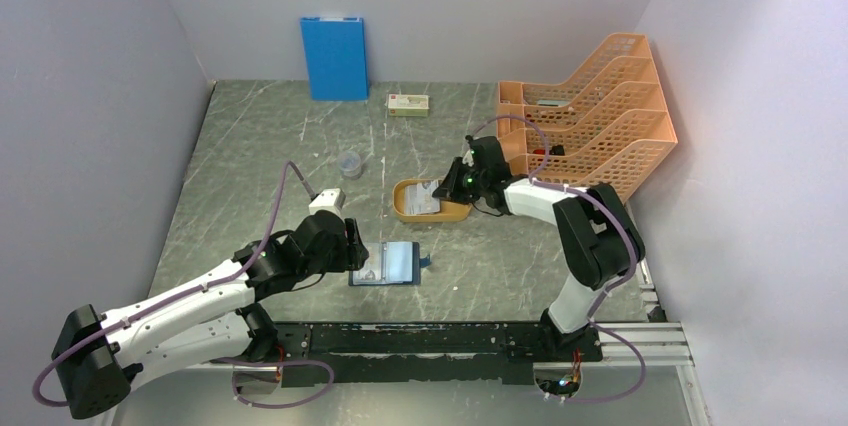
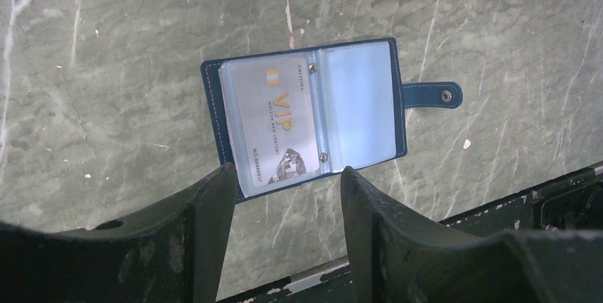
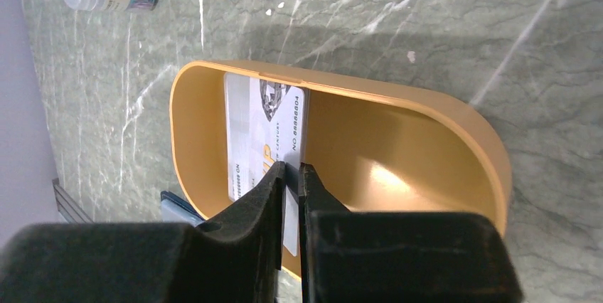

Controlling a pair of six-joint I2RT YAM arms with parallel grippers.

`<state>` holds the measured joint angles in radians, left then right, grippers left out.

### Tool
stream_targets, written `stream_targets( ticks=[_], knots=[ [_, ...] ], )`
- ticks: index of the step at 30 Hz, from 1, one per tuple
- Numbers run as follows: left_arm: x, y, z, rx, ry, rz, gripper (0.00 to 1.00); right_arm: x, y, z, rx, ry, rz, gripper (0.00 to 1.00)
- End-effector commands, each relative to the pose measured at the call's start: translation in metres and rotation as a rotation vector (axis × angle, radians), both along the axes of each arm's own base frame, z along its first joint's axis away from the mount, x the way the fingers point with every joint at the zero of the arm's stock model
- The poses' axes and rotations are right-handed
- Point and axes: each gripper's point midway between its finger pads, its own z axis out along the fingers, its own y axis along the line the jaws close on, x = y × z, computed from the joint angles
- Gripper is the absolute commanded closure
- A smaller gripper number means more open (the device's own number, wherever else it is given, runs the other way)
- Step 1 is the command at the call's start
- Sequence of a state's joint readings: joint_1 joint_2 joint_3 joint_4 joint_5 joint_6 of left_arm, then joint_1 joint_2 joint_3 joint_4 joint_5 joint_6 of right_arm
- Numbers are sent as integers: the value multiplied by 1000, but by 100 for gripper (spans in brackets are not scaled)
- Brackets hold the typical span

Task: Put the credit cards into the card holder
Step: Pick up the credit card from the storage box.

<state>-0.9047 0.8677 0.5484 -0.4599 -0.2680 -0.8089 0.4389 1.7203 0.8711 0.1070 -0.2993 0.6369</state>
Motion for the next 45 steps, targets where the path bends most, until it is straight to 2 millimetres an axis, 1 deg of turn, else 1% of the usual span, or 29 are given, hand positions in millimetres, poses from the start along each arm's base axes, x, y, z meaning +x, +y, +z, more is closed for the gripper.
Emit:
stream_targets(
  ticks=[1,7,14,19,23,28,32,38,42,45],
  knots=[
    [1,0,3,-17,-10,3,40,-2,-16,-1,-20,12,-41,100],
    [1,-1,3,-19,-9,2,41,-6,-14,13,12,5,-33,100],
    [2,-1,8,-20,-20,2,40,-10,-9,48,85,6,-49,100],
    [3,-2,11,-27,-27,3,41,-15,-11,62,97,66,-102,100],
    [4,-2,16,-37,-35,5,41,-22,-16,70,110,161,-198,100],
    [6,-2,25,-43,-52,14,41,-36,-19,81,202,296,-329,100],
    [9,-1,30,-45,-65,20,41,-43,-20,83,212,387,-382,100],
    [11,-5,35,-52,-73,16,41,-46,-21,90,230,378,-392,100],
    [14,-8,41,-58,-83,13,41,-46,-19,97,236,338,-351,100],
    [16,-10,47,-72,-95,15,41,-45,-8,118,291,210,-208,100]
  ],
)
